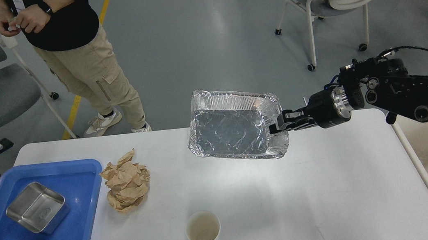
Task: Tidy desktop
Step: 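Lift the foil tray and hold it above the table center, then reach the left gripper down and grasp the white paper cup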
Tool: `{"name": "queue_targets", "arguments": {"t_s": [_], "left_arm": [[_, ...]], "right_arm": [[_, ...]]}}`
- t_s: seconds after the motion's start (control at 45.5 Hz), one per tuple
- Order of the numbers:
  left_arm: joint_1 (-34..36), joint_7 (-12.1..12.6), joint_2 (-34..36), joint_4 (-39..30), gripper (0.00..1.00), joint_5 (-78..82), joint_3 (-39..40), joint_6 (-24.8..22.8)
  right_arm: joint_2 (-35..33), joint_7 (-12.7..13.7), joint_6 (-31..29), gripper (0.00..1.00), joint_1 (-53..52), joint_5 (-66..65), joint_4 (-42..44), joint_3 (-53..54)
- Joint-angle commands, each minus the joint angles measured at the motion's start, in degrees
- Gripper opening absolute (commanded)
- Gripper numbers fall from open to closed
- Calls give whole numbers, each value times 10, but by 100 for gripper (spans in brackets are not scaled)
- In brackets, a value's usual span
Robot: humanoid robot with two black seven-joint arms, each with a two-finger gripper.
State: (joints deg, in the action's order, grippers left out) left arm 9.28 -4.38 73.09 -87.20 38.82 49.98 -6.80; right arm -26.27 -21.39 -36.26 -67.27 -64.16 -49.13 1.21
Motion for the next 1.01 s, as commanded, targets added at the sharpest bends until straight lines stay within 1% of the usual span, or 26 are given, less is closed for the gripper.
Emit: {"name": "queue_targets", "arguments": {"t_s": [0.0, 0.088, 0.22, 0.242, 0.286, 0.329, 0.395, 0.483, 0.571, 0.659, 0.703, 0.791, 0.835, 0.878, 0.944, 0.988], "left_arm": [[-9, 1, 56, -10, 97, 1, -29, -5], [-9, 1, 76, -15, 97, 1, -57, -3], [-9, -2, 78, -17, 97, -1, -49, 0], [-9, 2, 78, -17, 97, -1, -48, 4], [-9, 2, 77, -16, 97, -1, -47, 7], [-8, 0, 78, -16, 97, -1, -46, 2], [-5, -6, 73, -13, 97, -2, -46, 0], [-2, -34, 72, -5, 97, 4, -44, -7], [8, -41, 71, 7, 97, 6, -44, -22], [41, -46, 56, 17, 97, 39, -54, -31], [52, -51, 52, 15, 97, 88, -54, -55], [90, -82, 40, 15, 97, 241, -52, -129], [112, -100, 21, 16, 97, 321, -55, -151], [129, -121, -3, 16, 97, 397, -56, -163], [145, -160, -30, 16, 97, 497, -57, -167], [153, -180, -42, 16, 97, 555, -56, -168]], "right_arm": [[0, -1, 1, 0, 2, 0, 1, -1], [0, -1, 1, 0, 2, 0, 1, 0], [-1, -1, 2, 0, 4, 1, 1, 0], [-2, -1, 2, 0, 4, 2, 1, 0], [-3, -1, 2, 0, 4, 3, 1, 0], [-2, -1, 2, 0, 4, 3, 1, 0], [-3, -1, 1, 0, 3, 4, 0, 0], [-3, -1, 1, 0, 2, 4, 0, 0], [-2, -1, 1, 0, 1, 4, 0, 0], [-2, -1, 1, 0, 0, 4, 0, 1], [-2, -1, 1, 0, 0, 4, 0, 1], [-2, -1, 1, 0, -1, 4, 0, 2], [-2, -1, 1, 0, -3, 4, -1, 2], [-3, -1, 2, 0, -3, 4, 0, 2], [-5, -1, 3, 0, -3, 5, -3, 5], [-6, -1, 3, 0, -3, 9, -3, 6]]}}
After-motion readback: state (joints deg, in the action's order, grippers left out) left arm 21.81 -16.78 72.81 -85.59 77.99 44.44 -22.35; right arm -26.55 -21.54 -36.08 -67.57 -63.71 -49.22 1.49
